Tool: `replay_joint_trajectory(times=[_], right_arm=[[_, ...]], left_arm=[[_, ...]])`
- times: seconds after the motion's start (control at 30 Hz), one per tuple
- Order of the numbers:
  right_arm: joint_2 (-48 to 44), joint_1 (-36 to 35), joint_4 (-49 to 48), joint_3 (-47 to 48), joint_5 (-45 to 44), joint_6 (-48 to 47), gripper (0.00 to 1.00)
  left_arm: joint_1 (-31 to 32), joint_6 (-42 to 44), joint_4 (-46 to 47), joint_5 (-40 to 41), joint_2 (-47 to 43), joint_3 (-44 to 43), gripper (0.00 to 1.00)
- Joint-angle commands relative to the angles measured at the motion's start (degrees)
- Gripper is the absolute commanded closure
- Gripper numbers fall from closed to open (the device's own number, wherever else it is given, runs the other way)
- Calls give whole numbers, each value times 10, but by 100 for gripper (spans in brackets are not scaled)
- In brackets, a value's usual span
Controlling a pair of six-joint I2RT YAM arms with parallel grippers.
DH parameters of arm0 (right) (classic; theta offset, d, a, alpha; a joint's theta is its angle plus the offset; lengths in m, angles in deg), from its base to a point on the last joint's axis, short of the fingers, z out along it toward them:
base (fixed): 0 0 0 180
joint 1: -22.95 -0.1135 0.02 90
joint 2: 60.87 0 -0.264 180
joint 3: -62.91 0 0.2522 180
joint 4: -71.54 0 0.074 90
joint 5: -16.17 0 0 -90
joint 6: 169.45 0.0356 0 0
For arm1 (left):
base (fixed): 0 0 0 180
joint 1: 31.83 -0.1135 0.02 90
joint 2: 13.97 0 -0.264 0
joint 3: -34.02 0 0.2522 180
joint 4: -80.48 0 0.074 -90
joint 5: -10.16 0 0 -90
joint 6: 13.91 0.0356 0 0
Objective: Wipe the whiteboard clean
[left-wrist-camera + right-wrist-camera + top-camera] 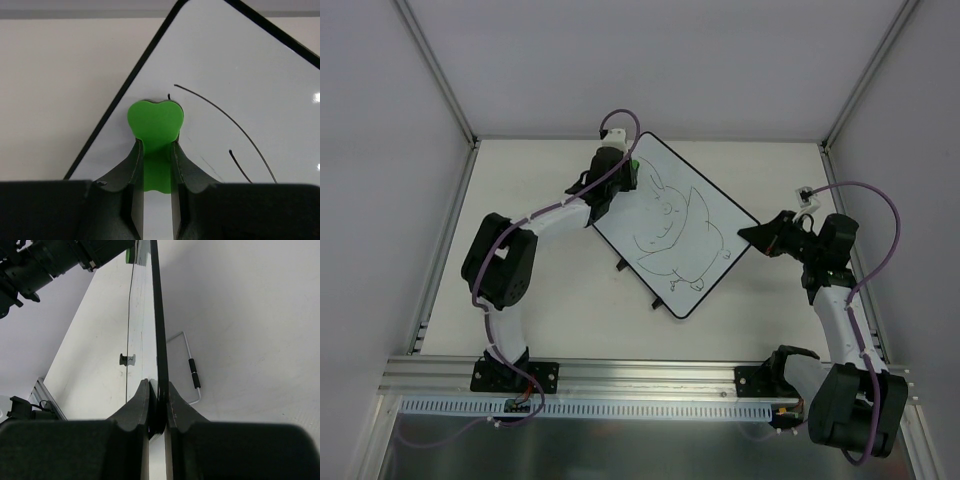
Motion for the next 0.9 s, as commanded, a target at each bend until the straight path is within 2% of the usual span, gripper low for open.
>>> replay_joint_trajectory(times=[0.0, 0.23, 0.47, 0.87], right_arm=[[4, -33, 13, -6, -16, -177, 100], [2, -44, 26, -2, -25, -191, 100], [-4, -48, 33, 2, -32, -200, 100], [-7, -49, 36, 3, -35, -201, 100]], left_arm=[[-8, 33, -31, -28, 34, -45, 96], [-19, 56, -59, -56, 78, -129, 98], [-5, 96, -83, -151, 80, -121, 100], [152, 105, -84, -132, 13, -1, 100]])
